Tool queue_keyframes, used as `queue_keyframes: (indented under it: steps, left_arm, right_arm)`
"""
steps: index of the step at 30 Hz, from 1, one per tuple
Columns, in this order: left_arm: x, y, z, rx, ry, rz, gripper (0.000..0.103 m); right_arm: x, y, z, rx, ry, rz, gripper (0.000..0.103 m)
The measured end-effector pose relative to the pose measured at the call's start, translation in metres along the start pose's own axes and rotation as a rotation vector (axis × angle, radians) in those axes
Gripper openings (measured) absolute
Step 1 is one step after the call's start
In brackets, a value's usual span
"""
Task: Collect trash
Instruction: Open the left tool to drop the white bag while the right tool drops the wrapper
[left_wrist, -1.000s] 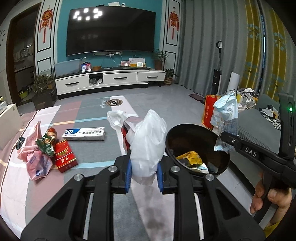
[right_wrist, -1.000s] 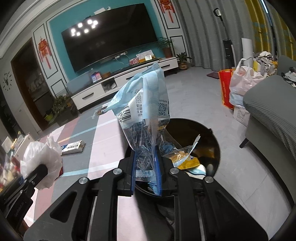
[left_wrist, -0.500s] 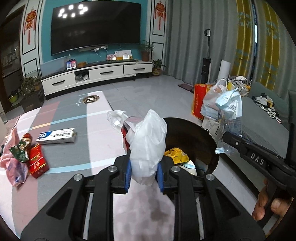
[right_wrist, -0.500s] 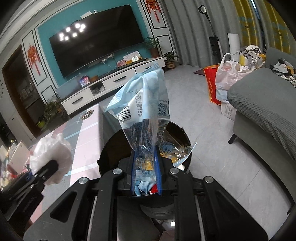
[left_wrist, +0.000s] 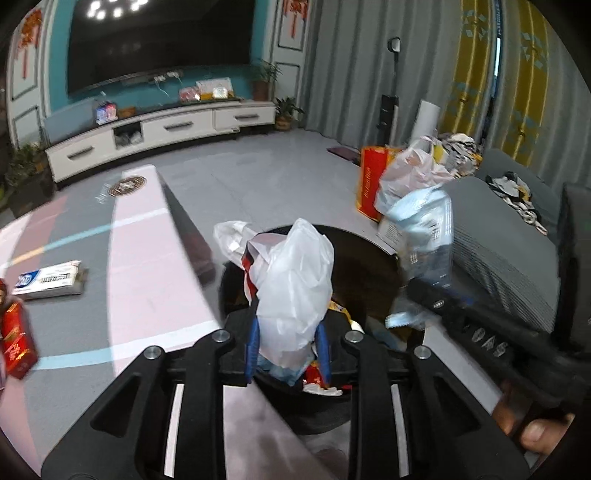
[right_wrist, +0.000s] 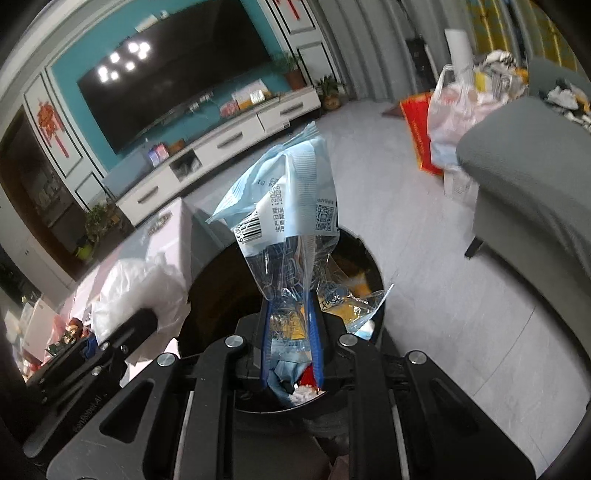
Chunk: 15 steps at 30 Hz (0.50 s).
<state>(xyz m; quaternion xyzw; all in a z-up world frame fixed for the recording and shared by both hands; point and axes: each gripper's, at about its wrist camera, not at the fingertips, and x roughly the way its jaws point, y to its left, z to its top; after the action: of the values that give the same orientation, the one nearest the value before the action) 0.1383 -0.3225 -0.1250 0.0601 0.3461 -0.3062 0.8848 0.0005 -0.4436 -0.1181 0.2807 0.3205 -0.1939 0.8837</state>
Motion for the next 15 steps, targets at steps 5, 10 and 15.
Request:
queue_keyframes:
  steps: [5,10,15]
  left_arm:
    - [0.017,0.005,-0.002,0.017,0.042,0.004,0.032]
    - [0.018,0.004,-0.005,0.027,0.041,0.004,0.053]
    - [0.011,0.011,-0.004,0.007,0.02,-0.002,0.069]
  right_arm:
    - [0.016,0.013,-0.005,-0.038,0.056,-0.011,0.021]
    - [0.022,0.014,-0.007,-0.032,0.095,-0.01,0.032]
    - [0.02,0.005,-0.006,0.012,0.092,-0.016,0.049]
